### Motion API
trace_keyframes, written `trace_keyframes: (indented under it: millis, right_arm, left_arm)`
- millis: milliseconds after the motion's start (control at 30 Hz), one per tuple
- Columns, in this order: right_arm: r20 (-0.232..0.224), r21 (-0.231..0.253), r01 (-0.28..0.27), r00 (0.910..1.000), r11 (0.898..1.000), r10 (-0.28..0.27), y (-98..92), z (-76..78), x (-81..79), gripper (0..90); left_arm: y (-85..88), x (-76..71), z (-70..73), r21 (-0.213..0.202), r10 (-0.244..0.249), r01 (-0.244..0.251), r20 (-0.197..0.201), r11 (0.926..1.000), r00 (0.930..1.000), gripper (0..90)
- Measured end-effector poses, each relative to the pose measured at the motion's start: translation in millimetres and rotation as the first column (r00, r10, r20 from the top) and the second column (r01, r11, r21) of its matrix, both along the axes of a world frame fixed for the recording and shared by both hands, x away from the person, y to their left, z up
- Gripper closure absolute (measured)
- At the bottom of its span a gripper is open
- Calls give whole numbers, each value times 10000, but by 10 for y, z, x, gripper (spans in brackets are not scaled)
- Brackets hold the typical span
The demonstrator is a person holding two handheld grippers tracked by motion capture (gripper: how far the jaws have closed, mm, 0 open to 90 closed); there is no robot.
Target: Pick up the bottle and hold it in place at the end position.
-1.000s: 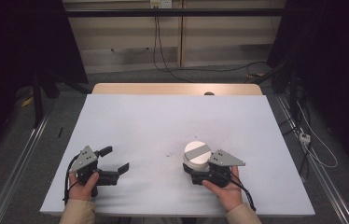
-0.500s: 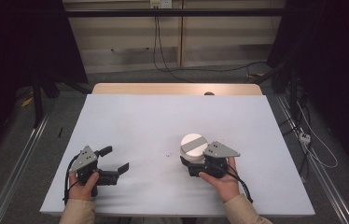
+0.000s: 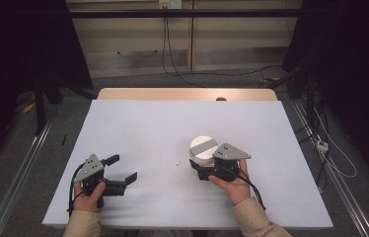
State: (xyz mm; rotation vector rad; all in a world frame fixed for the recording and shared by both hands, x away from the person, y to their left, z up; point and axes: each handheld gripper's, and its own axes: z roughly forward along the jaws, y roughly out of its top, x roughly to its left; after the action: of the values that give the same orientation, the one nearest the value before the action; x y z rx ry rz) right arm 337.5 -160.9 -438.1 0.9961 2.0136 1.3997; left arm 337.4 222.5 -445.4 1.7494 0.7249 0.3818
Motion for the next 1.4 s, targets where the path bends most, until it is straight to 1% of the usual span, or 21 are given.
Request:
trace_keyframes:
  millis: [200,300,367,633,700,733,833,1000,1067,1133,1400]
  right_arm:
    - [24,-40,86,10000,10000,-86,5,15,74,184]
    - [-1,-188,91,10000,9998,-91,18,17,115,184]
    - [-92,-39,114,9999,9999,-115,21,16,146,184]
    - [-89,-95,137,9999,9999,-138,54,44,245,184]
    - [-9,-117,159,9999,9998,-159,63,50,269,184]
    - [-35,-90,177,9998,9998,-177,68,54,281,184]
    - [-26,-158,184,9998,9997,-184,86,67,315,184]
    - [-116,-135,241,9996,9996,-243,101,65,371,184]
    - [-155,-139,235,9996,9996,-237,107,62,388,184]
    - [-152,-157,225,9996,9996,-227,109,62,396,184]
    - [-96,-160,231,9997,9996,-232,117,89,454,184]
  left_arm:
    - [-1,2,-3,-6,-4,4,-14,10000,10000,43]
    - [-3,3,-3,-12,-11,11,-21,10000,10000,43]
    - [-6,3,-6,-34,-18,18,-38,10000,10000,43]
    - [-5,4,-8,-58,-23,22,-56,10000,10000,43]
    - [-3,6,-8,-52,-31,31,-46,10000,10000,44]
    - [1,9,-9,3,-68,68,-56,10000,10000,44]
    - [-7,6,-11,-83,-41,40,-81,10000,10000,44]
    - [-8,7,-10,-16,-77,77,-69,10000,9999,45]
    - [-4,8,-10,25,-94,95,-55,10000,9999,45]
    - [-5,7,-10,-65,-73,72,-79,10000,9999,45]
    - [2,11,-7,-66,-77,77,-32,9999,10000,45]
